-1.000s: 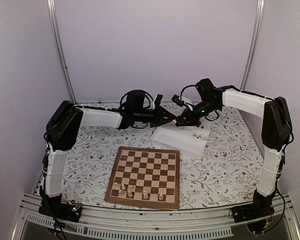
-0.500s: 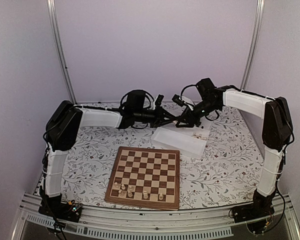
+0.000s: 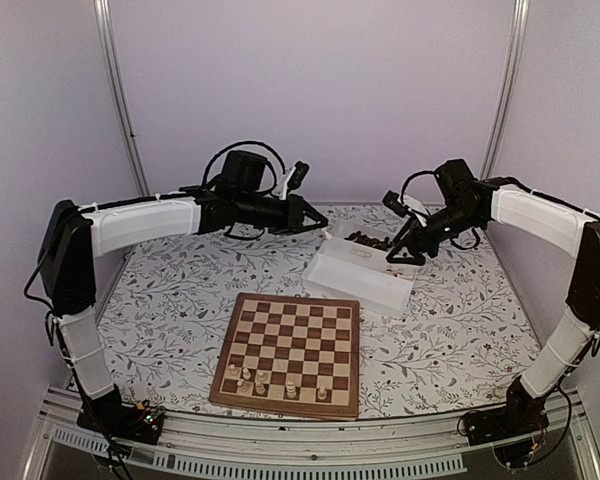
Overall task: Set up the chess pieces on the board
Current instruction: Place the chess piece on the chessboard.
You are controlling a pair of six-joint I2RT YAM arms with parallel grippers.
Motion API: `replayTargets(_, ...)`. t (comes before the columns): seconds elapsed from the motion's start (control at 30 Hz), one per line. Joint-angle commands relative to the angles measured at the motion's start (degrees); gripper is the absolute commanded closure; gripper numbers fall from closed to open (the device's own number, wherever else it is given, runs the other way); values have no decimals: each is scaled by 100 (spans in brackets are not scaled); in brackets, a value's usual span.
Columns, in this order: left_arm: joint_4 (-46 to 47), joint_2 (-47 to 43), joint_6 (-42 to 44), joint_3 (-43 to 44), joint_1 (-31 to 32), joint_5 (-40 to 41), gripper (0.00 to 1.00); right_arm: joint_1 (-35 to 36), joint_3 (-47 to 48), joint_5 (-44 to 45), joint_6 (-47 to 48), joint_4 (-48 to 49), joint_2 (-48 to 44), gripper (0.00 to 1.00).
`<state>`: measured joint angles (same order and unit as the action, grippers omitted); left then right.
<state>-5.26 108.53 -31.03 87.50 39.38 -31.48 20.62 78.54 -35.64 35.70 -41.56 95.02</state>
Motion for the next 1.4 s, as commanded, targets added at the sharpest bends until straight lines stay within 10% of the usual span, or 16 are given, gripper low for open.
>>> replayTargets(0.0,-1261,-509,1007,-396,111,542,97,-129,-436,363,-43,99,-382,2)
replayTargets(0.6,-2184,-1993,2443,-1973,2306,2681,97,-566,-2756,1531,-936,2718,-1875,1)
replayTargets(1.37,-1533,-1731,2768,-2631,3301,2851,96,-565,-2829,1297,-785,2649,-1709,1)
